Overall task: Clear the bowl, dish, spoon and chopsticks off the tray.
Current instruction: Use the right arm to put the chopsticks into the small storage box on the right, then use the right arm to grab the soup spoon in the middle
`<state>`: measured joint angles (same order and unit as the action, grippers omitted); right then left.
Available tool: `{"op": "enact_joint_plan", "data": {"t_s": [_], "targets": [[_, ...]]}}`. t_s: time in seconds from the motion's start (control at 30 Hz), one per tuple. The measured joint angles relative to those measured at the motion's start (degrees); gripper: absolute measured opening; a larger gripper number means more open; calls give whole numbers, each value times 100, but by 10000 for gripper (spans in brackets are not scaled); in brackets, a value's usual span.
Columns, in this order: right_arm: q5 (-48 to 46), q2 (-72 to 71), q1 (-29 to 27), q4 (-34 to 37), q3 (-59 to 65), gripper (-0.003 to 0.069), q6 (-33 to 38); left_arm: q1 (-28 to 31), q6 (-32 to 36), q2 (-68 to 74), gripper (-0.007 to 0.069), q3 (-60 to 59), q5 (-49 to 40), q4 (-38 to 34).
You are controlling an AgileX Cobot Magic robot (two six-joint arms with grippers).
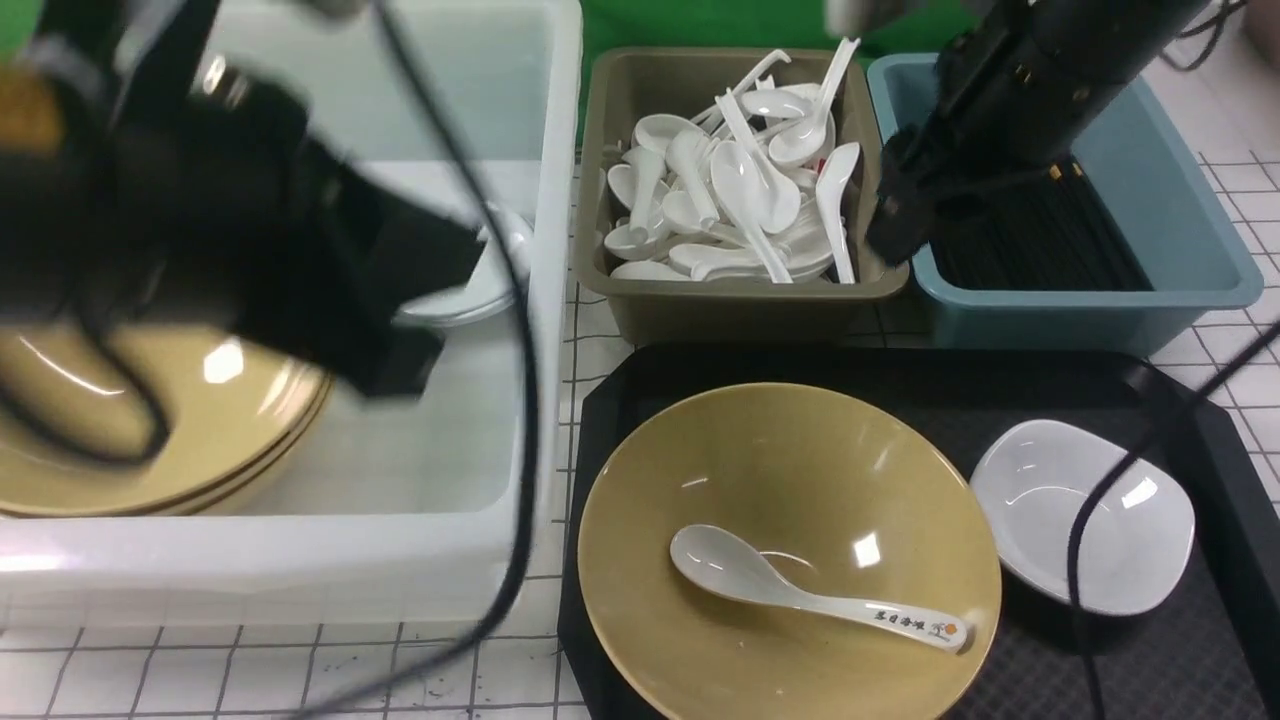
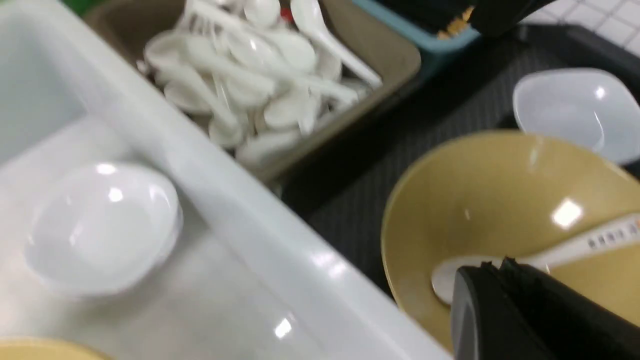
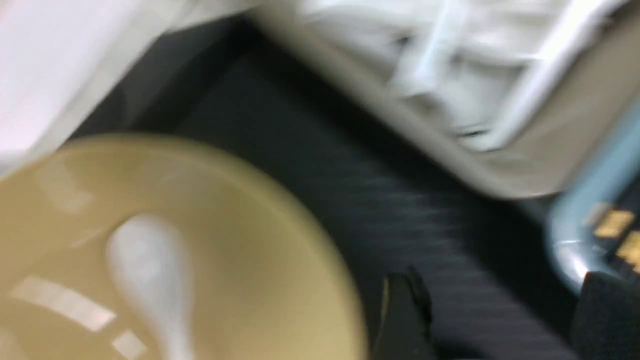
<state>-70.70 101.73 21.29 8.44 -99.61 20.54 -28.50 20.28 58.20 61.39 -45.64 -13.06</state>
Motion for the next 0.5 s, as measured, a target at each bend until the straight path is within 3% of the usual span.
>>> {"op": "enact_joint_plan", "data": {"t_s": [0.03,0.27,0.5], "targets": [[-13,-245,425,11,443,472,152,0,-60,-356,-6,-411,-31,-19],[-15,-270,1495,26,1609,472,853,0,-91,-1043,-6,-1446,39,-84],[73,243,1813,-120,1870,472,1043,0,-91,-1058,-6,-1730,247,-84]]}}
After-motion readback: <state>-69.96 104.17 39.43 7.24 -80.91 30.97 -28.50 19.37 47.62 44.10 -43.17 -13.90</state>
